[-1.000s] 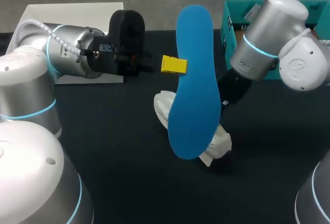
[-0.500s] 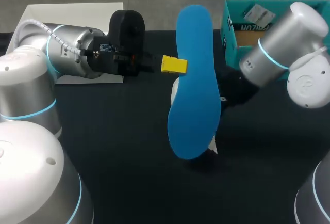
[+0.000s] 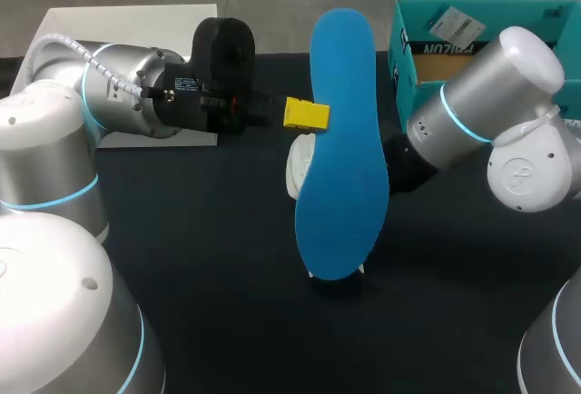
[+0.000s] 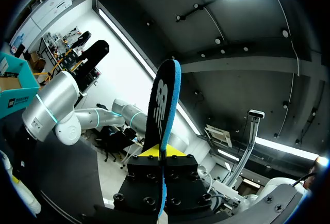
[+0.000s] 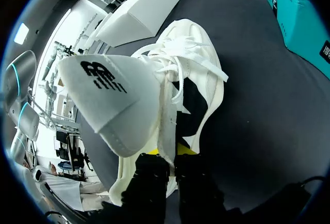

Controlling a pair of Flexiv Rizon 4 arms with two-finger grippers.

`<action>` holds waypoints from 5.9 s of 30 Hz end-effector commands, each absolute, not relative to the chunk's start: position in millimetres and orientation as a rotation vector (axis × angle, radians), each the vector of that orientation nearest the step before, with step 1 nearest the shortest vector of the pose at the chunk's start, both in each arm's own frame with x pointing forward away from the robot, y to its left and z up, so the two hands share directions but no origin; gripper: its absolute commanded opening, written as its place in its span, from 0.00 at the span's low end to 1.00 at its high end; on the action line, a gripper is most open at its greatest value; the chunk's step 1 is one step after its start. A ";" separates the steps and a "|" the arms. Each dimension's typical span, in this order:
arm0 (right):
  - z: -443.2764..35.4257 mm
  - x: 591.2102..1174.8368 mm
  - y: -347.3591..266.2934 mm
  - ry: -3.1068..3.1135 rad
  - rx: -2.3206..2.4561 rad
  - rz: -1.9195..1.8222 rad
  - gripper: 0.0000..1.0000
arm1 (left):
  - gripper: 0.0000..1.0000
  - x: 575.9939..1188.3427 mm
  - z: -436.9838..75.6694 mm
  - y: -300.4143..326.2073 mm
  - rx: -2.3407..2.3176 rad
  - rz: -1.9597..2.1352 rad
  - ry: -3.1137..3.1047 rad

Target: Take the shoe out of the shoebox, open the shoe tongue, remove and reinsert the insole, then place the shoe into the shoebox

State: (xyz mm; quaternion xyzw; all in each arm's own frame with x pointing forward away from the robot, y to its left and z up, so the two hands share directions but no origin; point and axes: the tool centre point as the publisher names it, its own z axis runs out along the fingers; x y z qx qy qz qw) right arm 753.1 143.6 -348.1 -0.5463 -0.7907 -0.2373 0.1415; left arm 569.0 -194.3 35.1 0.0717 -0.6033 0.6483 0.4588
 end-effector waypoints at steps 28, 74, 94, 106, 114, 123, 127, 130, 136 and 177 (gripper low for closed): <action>-342.8 737.3 143.2 -2.220 -1.594 -0.814 1.00 | 0.00 568.2 34.5 -194.6 0.177 1.598 -1.484; -283.2 729.8 113.4 -1.847 -1.358 -1.206 1.00 | 0.00 568.2 34.5 -194.6 0.177 1.598 -1.484; -184.9 747.5 95.6 -1.476 -1.120 -1.298 1.00 | 0.00 568.2 34.5 -194.6 0.177 1.598 -1.484; -184.9 747.5 95.6 -1.476 -1.120 -1.298 1.00 | 0.00 568.2 34.5 -194.6 0.177 1.598 -1.484; -137.6 763.4 87.7 -1.378 -1.262 -1.326 1.00 | 0.00 568.2 34.5 -194.6 0.177 1.598 -1.484; -92.3 767.4 94.1 -1.336 -1.215 -1.308 1.00 | 0.00 568.2 34.5 -194.6 0.177 1.598 -1.484; -83.5 767.8 100.3 -1.321 -1.181 -1.305 1.00 | 0.00 568.2 34.5 -194.6 0.177 1.598 -1.484; -78.3 768.3 104.1 -1.299 -1.159 -1.319 1.00 | 0.00 568.2 34.5 -194.6 0.177 1.598 -1.484; -74.7 768.1 107.6 -1.318 -1.164 -1.334 1.00 | 0.00 568.2 34.5 -194.6 0.177 1.598 -1.484; -74.7 768.1 107.6 -1.318 -1.164 -1.334 1.00 | 0.00 597.3 13.0 -186.5 -0.899 1.927 -2.340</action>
